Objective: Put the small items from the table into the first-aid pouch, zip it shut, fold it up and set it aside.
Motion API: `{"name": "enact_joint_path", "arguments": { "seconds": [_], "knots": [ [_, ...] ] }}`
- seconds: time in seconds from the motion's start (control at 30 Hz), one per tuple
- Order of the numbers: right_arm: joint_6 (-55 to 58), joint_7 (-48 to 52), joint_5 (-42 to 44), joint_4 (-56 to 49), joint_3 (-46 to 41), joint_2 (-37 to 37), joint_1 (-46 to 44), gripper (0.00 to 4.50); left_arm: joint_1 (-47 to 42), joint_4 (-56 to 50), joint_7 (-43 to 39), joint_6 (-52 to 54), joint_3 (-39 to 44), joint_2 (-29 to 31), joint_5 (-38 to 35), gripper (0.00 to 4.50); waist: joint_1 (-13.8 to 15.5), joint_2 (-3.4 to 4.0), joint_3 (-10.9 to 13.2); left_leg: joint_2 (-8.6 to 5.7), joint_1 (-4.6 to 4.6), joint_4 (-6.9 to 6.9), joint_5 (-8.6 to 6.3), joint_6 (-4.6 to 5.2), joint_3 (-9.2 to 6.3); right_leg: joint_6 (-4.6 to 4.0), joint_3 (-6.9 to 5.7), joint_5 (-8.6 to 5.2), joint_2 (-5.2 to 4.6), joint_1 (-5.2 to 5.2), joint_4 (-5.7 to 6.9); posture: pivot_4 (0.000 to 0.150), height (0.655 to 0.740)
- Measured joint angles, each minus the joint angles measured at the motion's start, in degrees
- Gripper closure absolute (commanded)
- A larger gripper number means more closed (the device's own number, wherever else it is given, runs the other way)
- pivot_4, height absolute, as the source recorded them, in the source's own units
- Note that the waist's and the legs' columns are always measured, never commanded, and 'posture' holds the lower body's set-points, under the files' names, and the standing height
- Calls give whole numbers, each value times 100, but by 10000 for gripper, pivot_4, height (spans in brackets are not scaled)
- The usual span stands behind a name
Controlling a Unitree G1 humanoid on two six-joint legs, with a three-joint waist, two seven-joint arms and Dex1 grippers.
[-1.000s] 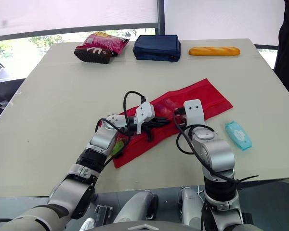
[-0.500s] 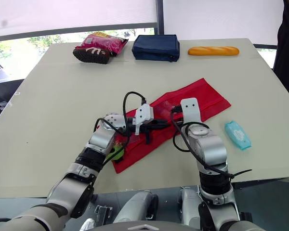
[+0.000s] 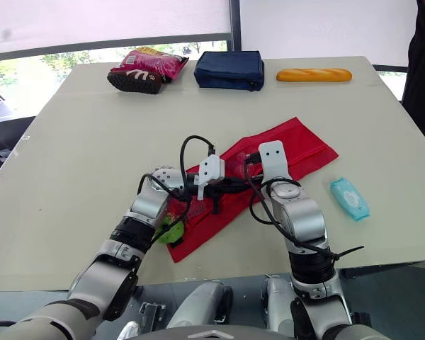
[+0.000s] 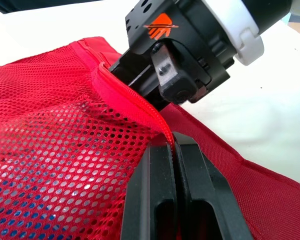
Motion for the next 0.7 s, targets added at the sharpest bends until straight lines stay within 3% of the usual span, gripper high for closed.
{"name": "enact_joint_path", "arguments": {
  "seconds": [0.1, 0.37, 0.53, 0.67, 0.7],
  "knots": [
    [-55, 161, 58, -149, 6, -187, 155, 4294, -18, 66, -26, -64, 11, 51, -4, 45000, 6, 0, 0, 0, 0, 0, 0, 0, 0, 0, 0, 0, 0, 0, 0, 1500, 7390],
    [-144, 1495, 932, -2099, 24, -1536, 1506, 4294, -412, 782, -238, -494, -6, 219, 2, 45000, 0, 0, 0, 3, 1, -2, 0, 1, -1, 3, -3, -1, 5, 2, -5, 1500, 7390],
    [-511, 1941, 1280, -2673, -386, -1979, 2142, 4294, -504, 1046, -611, -775, 21, 408, -105, 45000, 1, 0, 1, 4, 2, -2, -1, 1, -1, 4, -3, -2, 4, 4, -6, 1500, 7390],
    [-2349, 2730, 1601, -2994, -1268, -2249, 3175, 4294, -561, 1257, -1281, -1000, 64, 608, -327, 45000, 57, -2, 2, 3, -2, -4, -1, 2, -9, 6, -16, -3, 6, 11, -19, 1500, 7390],
    [-2724, 2946, 1760, -3028, -1679, -2305, 3433, 2075, -596, 1417, -1486, -1073, 125, 723, -364, 45000, 50, -2, 2, 3, -1, -3, -1, 2, -6, 7, -14, -3, 6, 14, -21, 1500, 7390]
  ]
}}
